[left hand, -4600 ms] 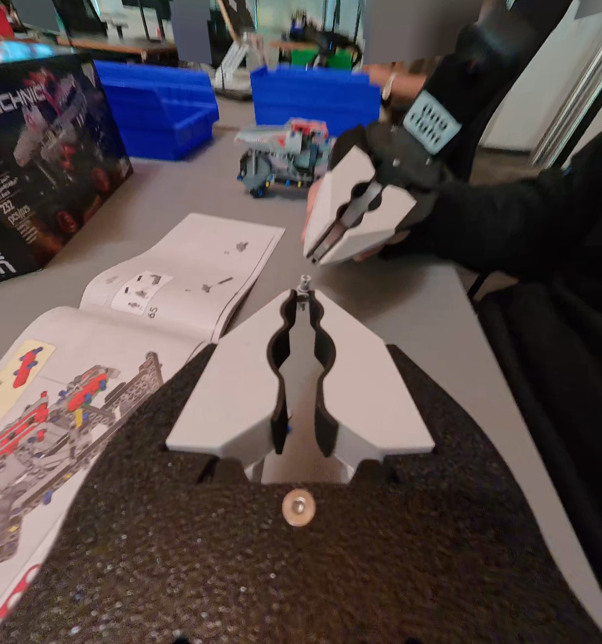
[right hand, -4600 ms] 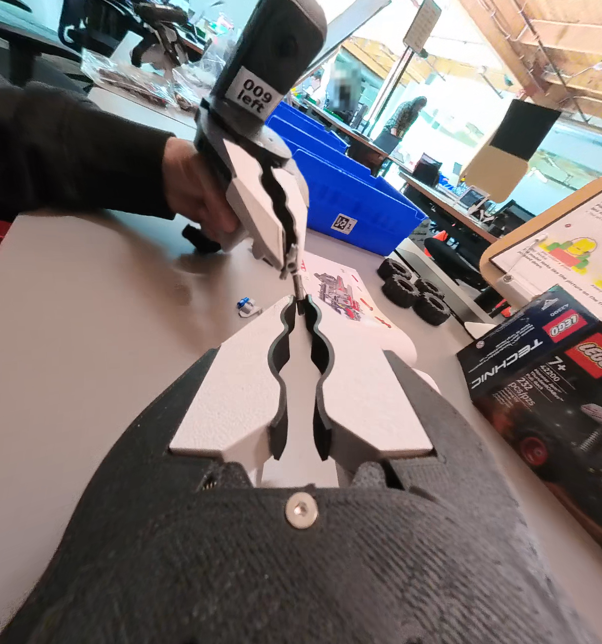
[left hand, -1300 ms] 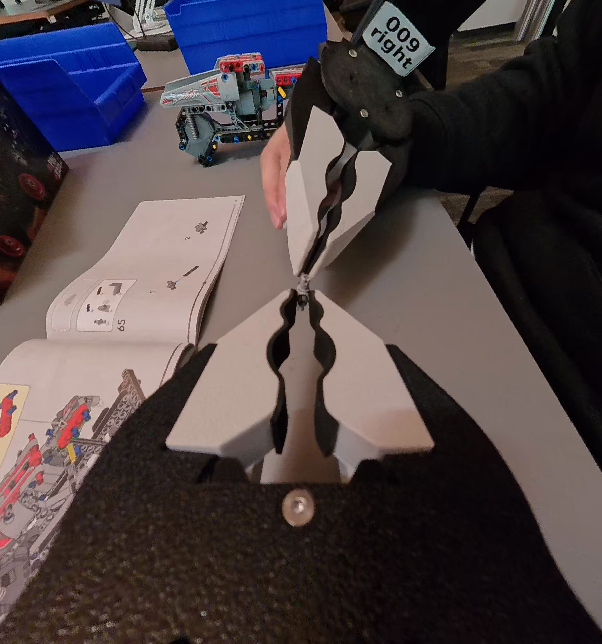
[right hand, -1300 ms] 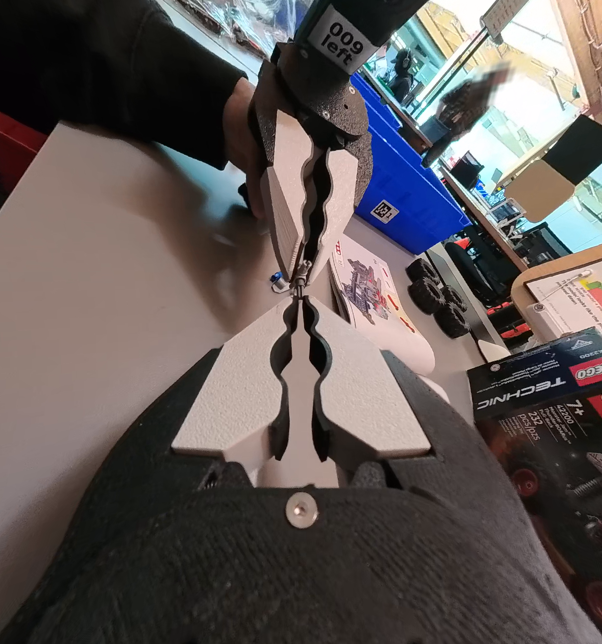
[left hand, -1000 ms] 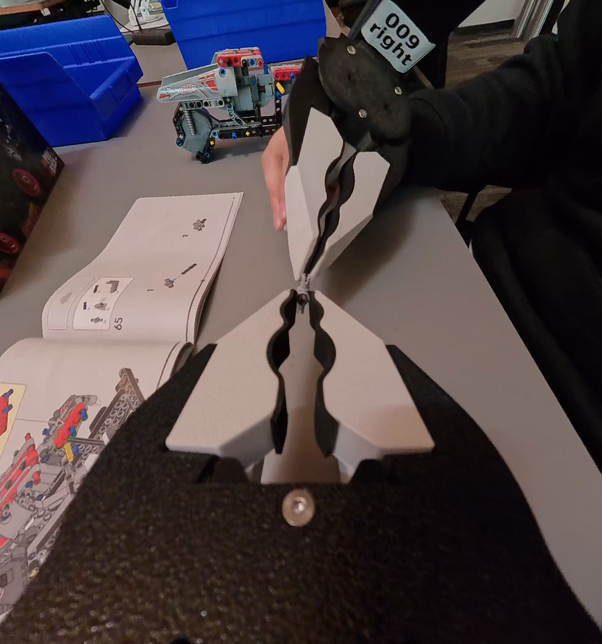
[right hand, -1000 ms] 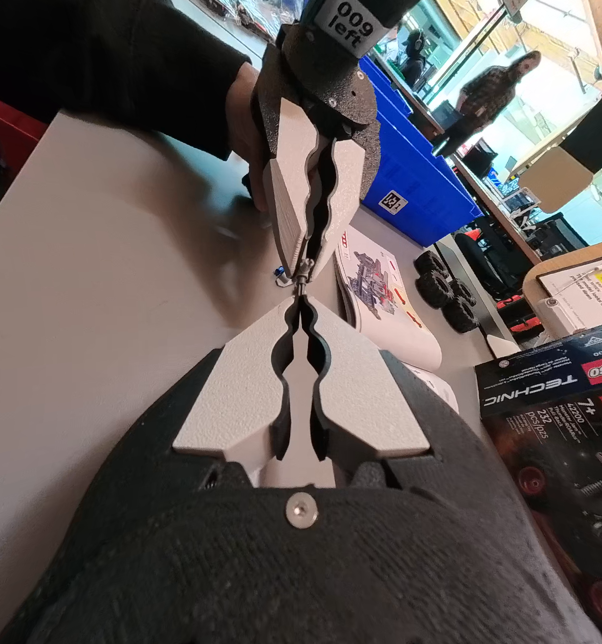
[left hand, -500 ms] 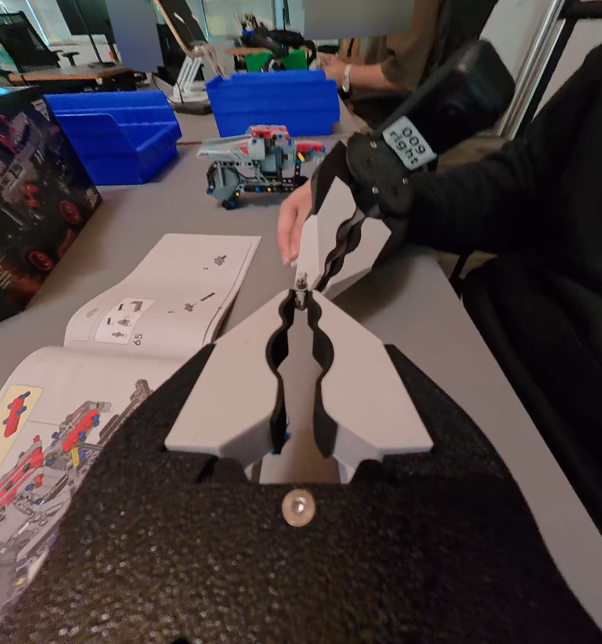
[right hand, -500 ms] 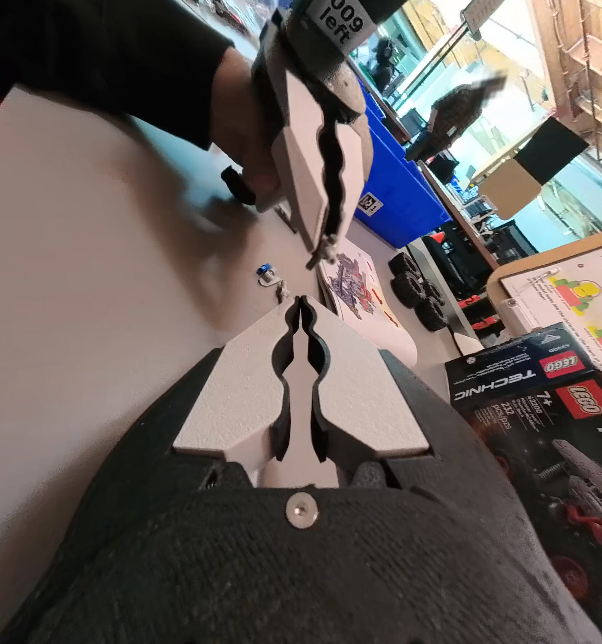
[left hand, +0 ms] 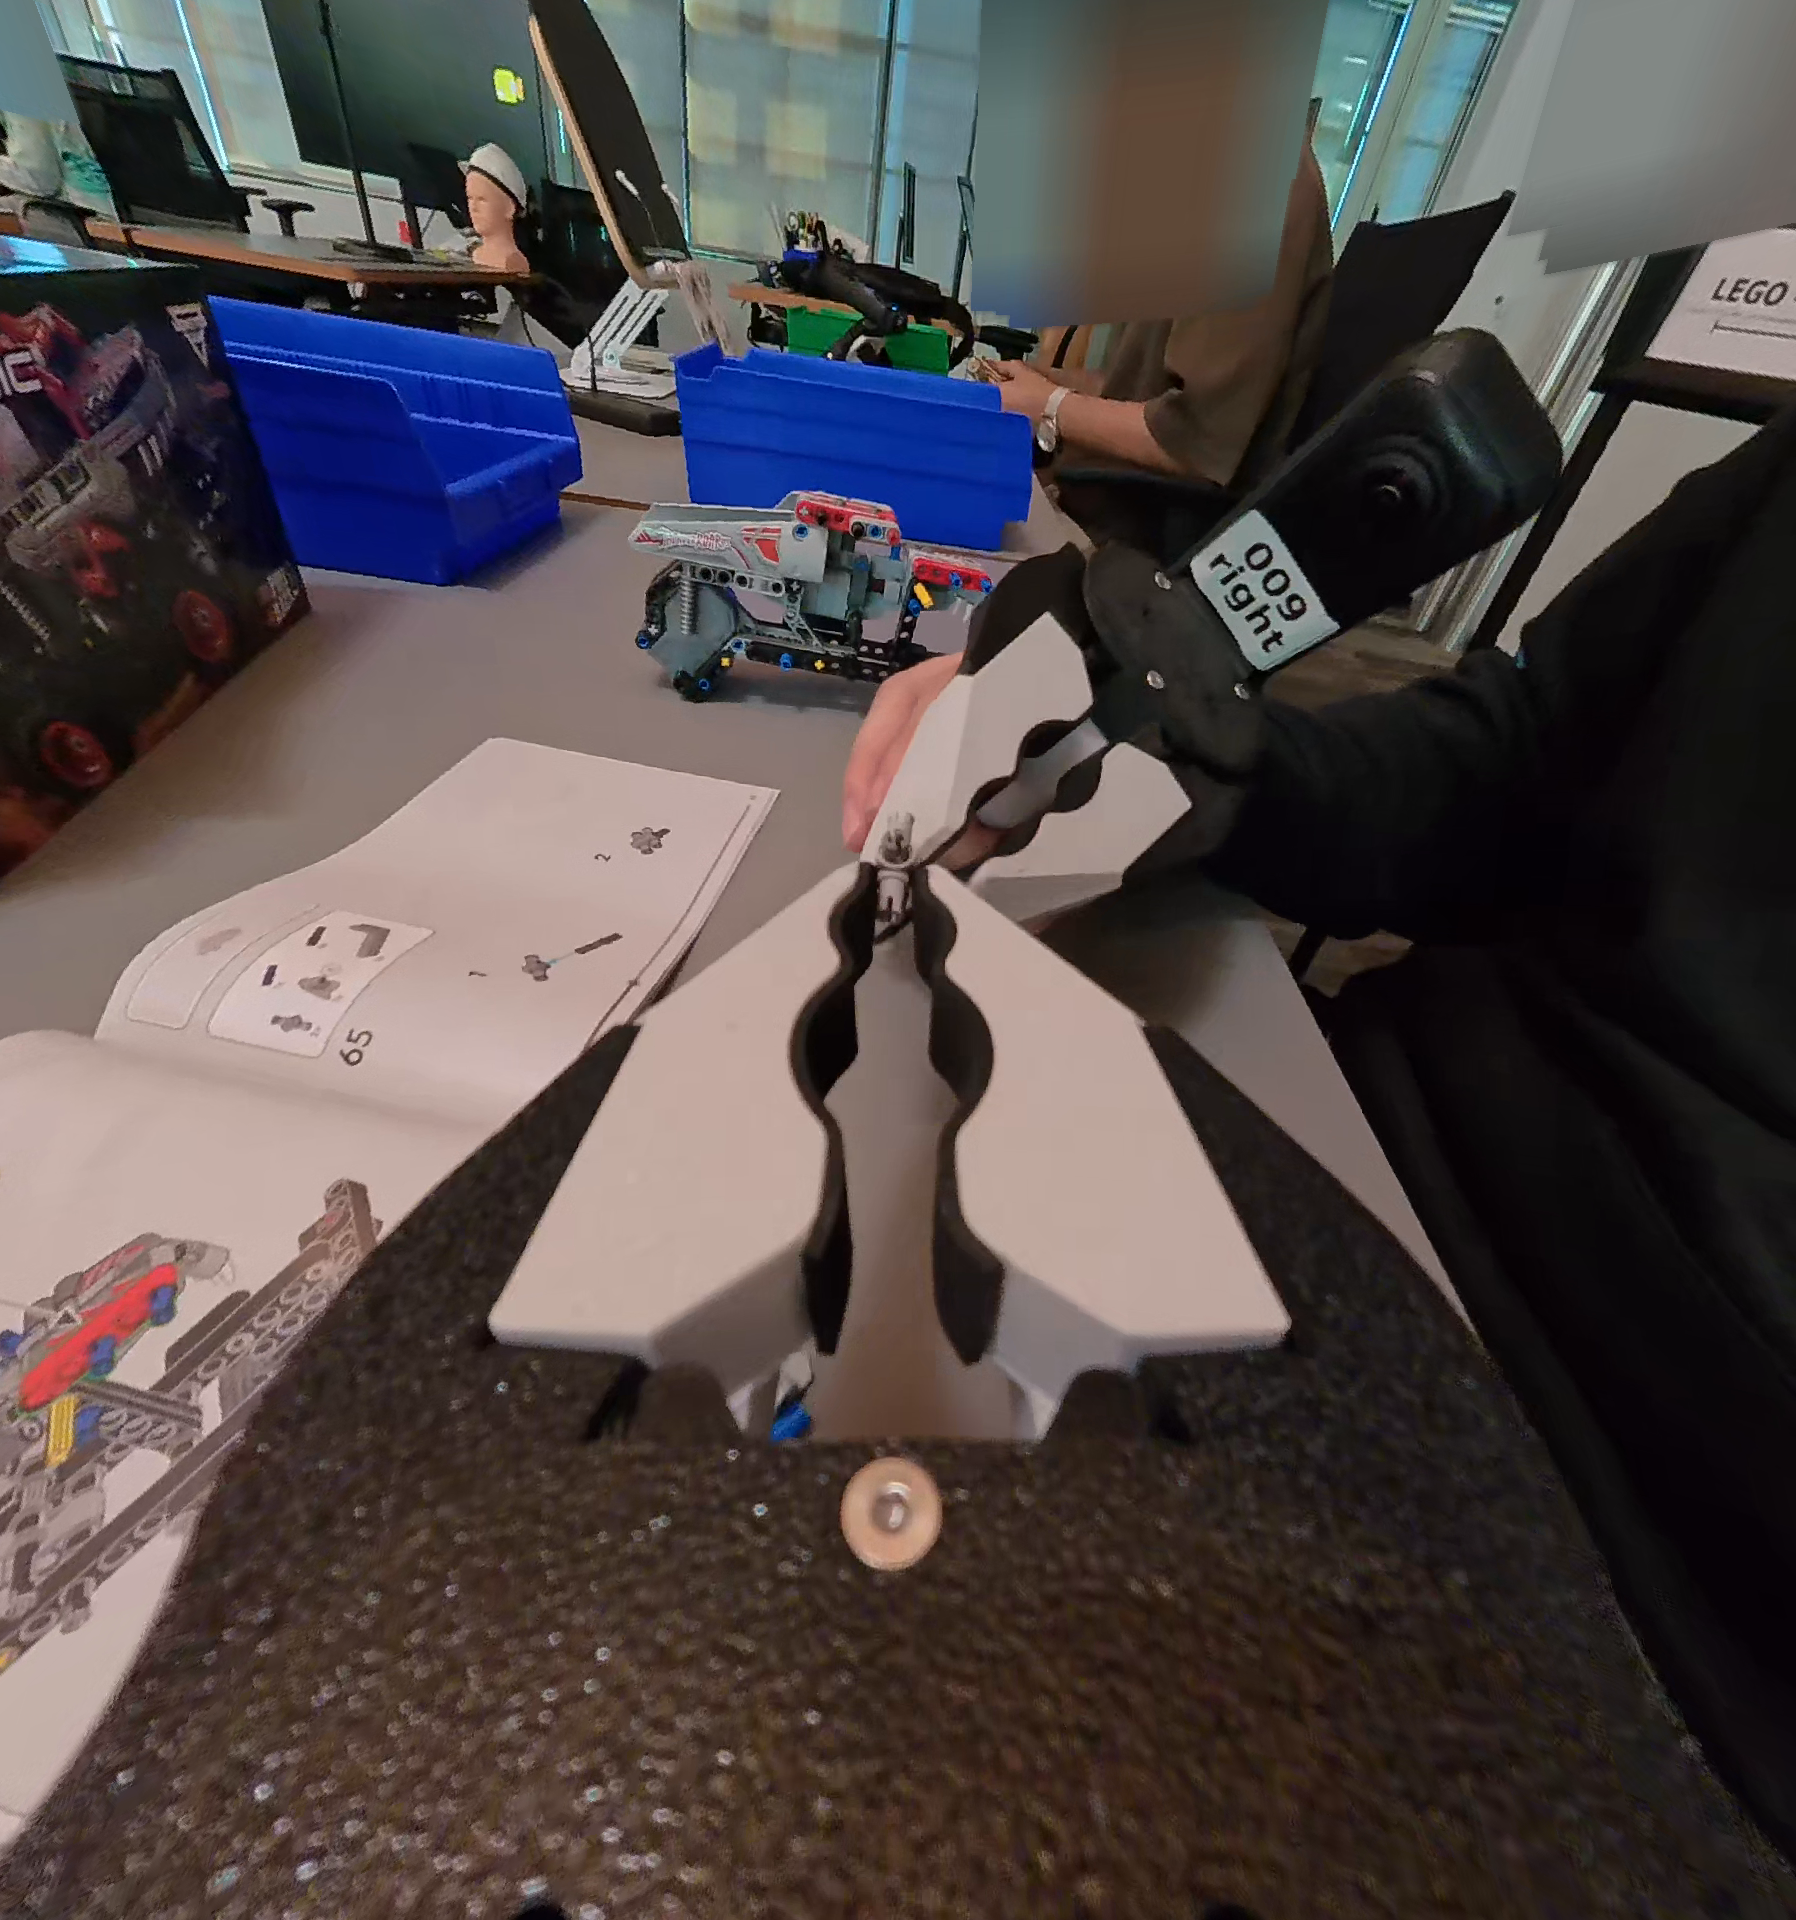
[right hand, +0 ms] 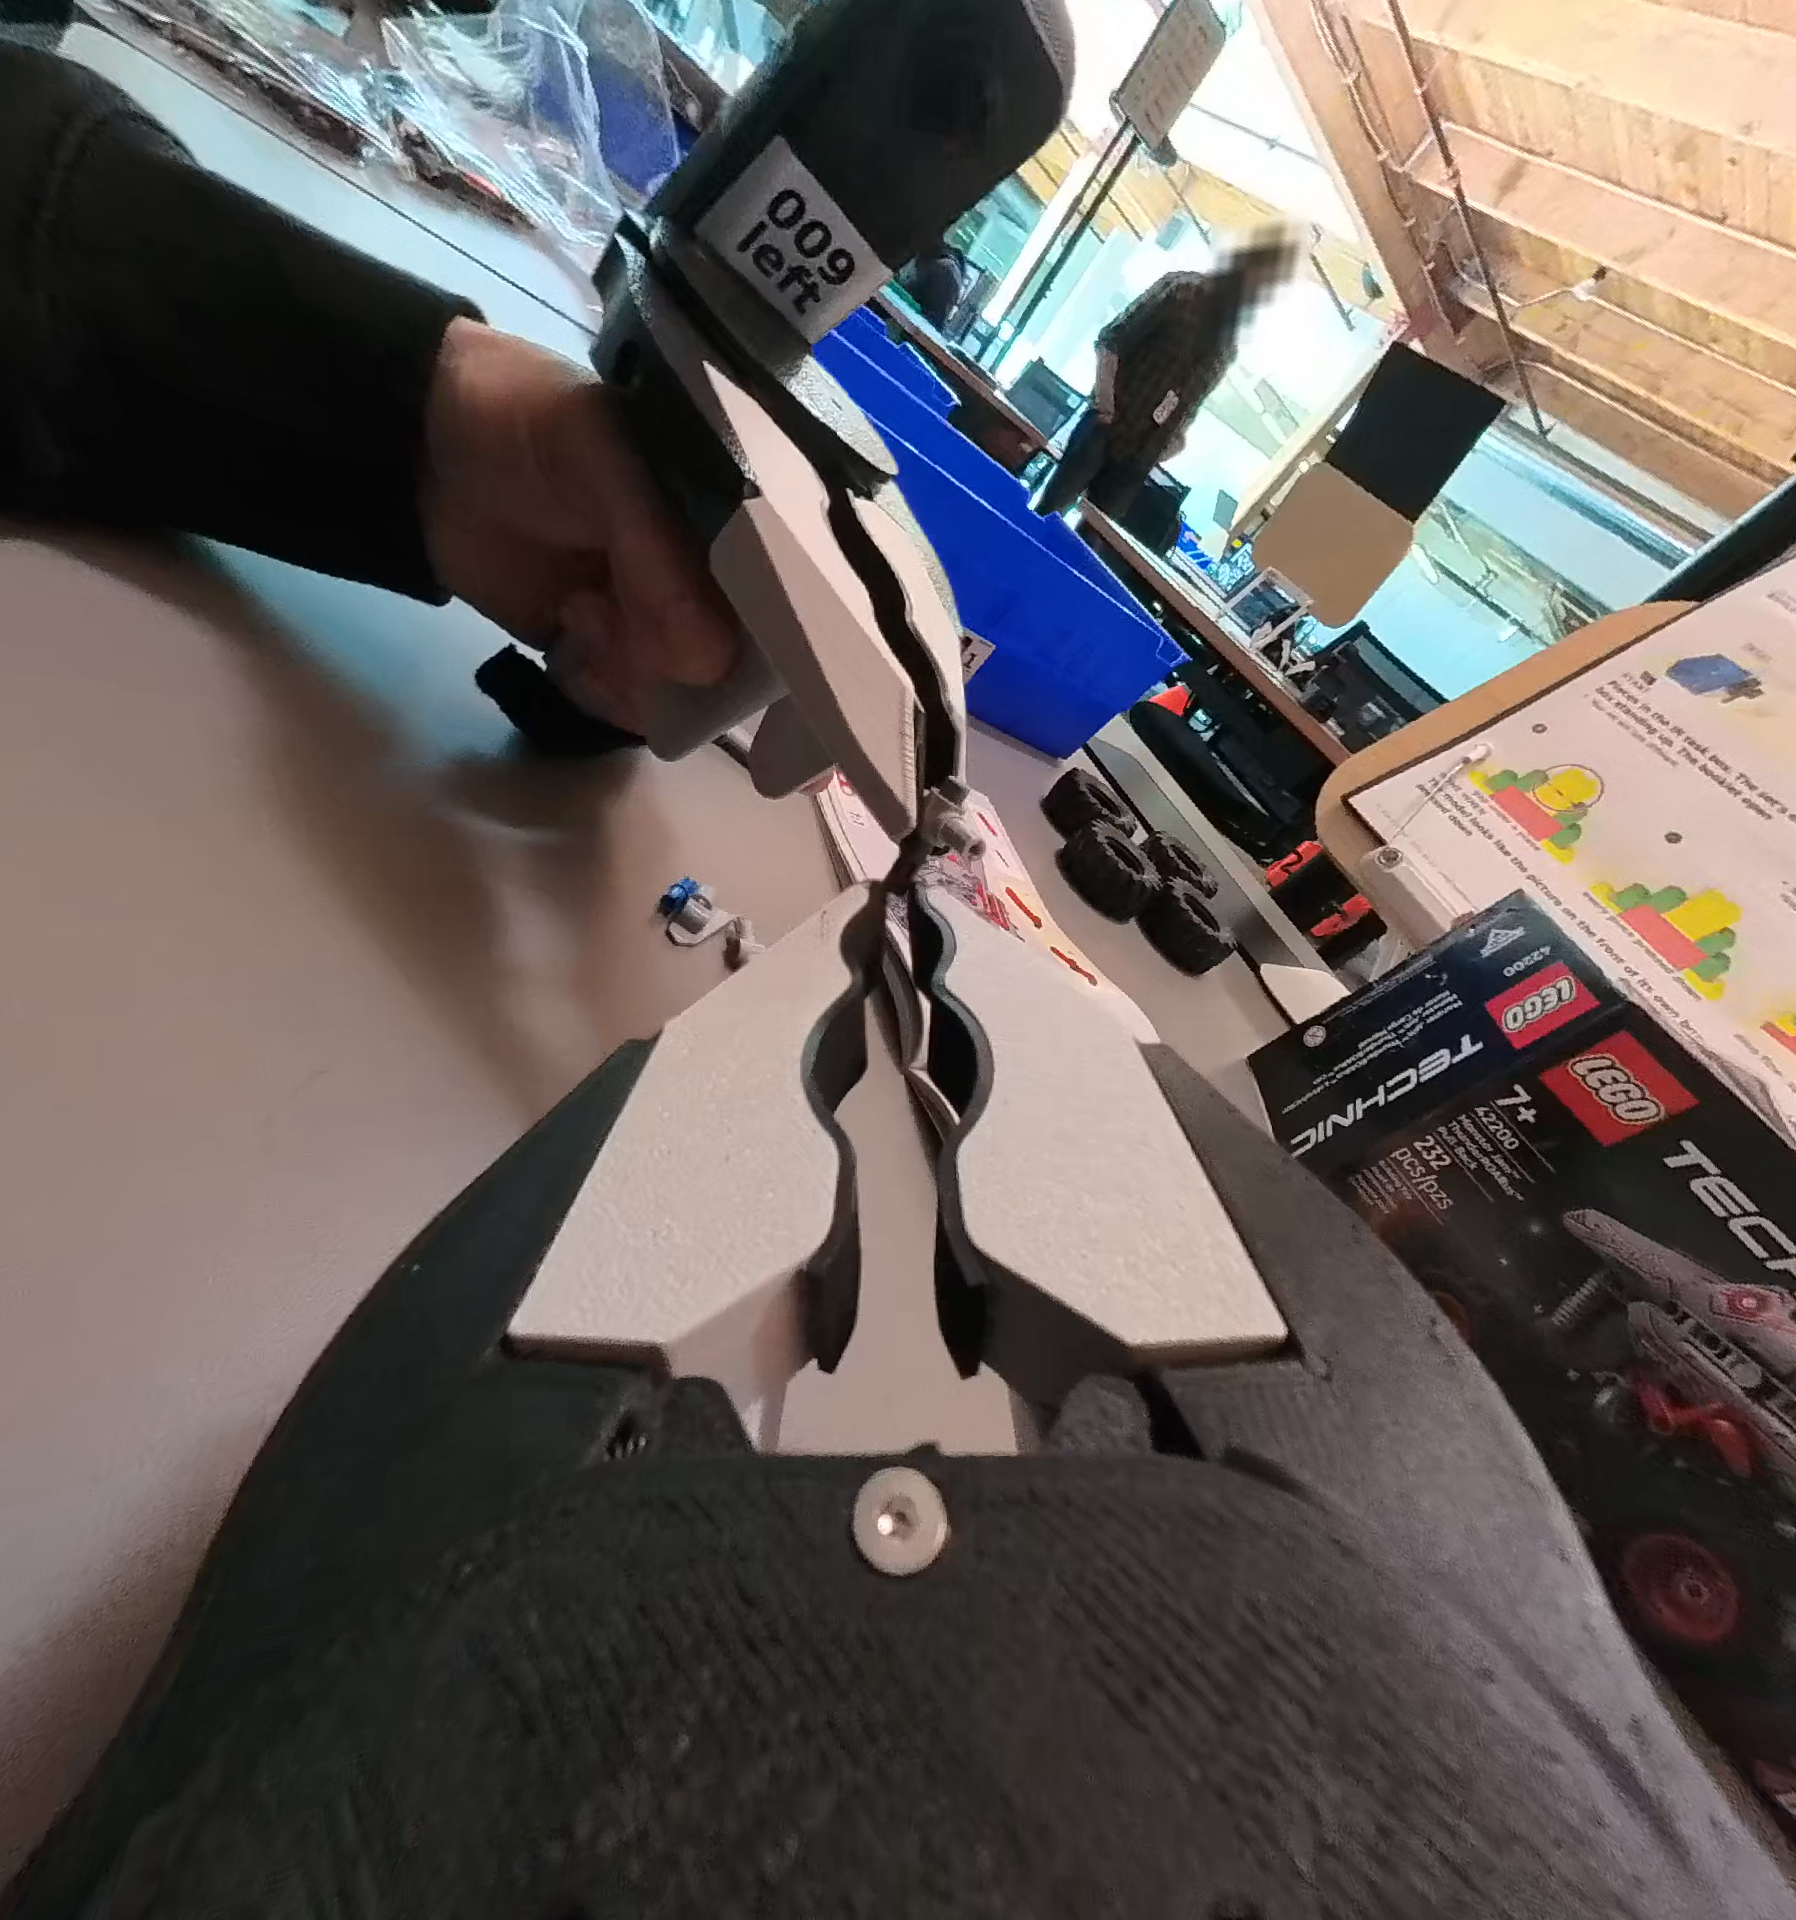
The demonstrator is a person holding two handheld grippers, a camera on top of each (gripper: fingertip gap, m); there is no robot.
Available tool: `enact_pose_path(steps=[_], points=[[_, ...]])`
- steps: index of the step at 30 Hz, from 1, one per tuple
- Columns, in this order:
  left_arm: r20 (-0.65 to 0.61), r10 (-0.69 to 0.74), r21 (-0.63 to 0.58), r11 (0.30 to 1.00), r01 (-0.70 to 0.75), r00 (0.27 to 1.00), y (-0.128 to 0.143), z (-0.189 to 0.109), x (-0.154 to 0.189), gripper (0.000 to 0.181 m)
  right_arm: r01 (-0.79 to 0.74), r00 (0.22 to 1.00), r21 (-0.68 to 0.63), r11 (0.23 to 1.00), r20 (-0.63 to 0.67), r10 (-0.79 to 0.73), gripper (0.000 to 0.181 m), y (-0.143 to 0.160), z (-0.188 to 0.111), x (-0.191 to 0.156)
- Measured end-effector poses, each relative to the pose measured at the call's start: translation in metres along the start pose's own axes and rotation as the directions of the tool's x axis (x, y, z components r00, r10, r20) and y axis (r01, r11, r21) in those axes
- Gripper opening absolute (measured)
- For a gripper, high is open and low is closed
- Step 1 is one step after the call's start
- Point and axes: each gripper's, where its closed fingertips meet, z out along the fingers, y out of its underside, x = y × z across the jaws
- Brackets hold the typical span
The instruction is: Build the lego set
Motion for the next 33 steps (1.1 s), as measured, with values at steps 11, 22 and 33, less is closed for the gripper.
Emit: enact_pose_path(steps=[11,22,33], points=[[0.024,-0.05,-0.004,0.999,0.051,0.998,0.001,0.004,-0.004,0.004,0.074,0.997,-0.052,0.996,-0.024,-0.075,0.0,0.003,0.001,0.003],[0.052,-0.437,0.26,0.874,0.41,0.898,-0.019,0.013,-0.026,0.005,-0.03,0.981,-0.006,1.0,-0.194,0.029,0.012,0.0,-0.002,0.029],[0.033,-0.511,0.29,0.827,0.481,0.859,-0.022,0.022,-0.023,0.005,-0.031,0.965,-0.041,0.999,-0.263,0.019,0.003,0.003,-0.009,0.041]])
